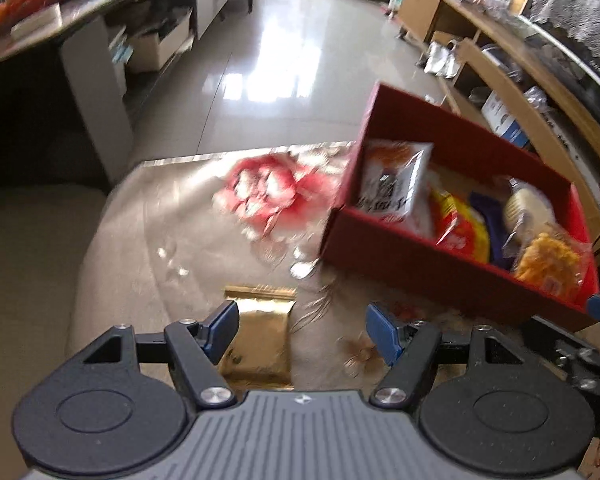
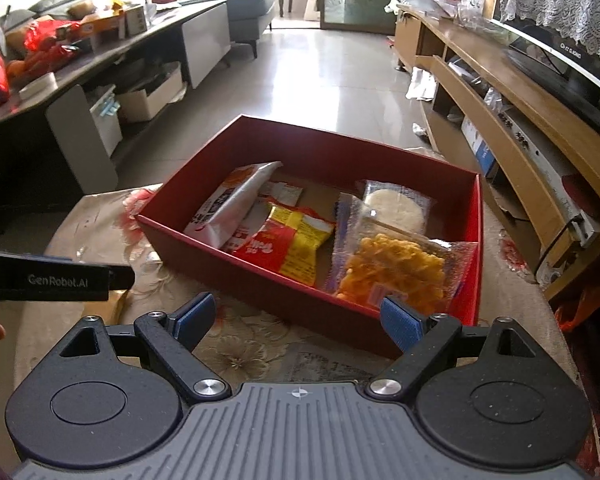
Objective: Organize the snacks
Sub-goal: 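Grasp the gold-wrapped pastry with the left gripper while the right moves to the sausage pack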
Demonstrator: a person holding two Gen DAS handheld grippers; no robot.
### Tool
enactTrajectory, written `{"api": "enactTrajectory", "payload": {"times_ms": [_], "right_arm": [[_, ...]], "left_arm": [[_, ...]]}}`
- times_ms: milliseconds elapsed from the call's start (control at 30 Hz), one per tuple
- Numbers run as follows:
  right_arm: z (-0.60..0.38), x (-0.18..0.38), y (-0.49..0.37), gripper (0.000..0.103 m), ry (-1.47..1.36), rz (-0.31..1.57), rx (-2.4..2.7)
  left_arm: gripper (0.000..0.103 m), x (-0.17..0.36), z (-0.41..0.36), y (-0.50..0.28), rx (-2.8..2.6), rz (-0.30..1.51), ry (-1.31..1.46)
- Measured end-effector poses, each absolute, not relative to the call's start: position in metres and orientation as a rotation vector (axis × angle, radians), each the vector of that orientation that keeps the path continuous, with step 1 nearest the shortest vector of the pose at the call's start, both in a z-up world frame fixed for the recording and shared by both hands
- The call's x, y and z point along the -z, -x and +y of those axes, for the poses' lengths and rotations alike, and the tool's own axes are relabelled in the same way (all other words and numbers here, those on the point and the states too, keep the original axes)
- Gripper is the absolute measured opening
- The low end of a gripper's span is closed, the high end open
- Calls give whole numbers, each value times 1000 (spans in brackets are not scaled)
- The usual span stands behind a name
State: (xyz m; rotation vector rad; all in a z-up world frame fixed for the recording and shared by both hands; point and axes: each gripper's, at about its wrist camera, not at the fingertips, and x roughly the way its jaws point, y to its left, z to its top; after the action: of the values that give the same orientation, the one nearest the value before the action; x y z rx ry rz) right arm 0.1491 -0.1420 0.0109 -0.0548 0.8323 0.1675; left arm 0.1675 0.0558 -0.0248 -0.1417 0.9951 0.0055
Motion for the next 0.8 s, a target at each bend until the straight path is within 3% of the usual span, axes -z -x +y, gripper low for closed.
{"api": "enactTrajectory", "payload": {"times_ms": [400,600,800], "right_arm": [[-144,-7,-150,93,67,853,-163],[-147,-5,-148,93,76,862,-158],[-161,-4,-139,93,73,872,-130]], "left_arm": [[68,64,72,-182,-116,1078,199],[45,63,63,-179,-136,1067,139],[39,62,52,-170,-88,1075,123]]}}
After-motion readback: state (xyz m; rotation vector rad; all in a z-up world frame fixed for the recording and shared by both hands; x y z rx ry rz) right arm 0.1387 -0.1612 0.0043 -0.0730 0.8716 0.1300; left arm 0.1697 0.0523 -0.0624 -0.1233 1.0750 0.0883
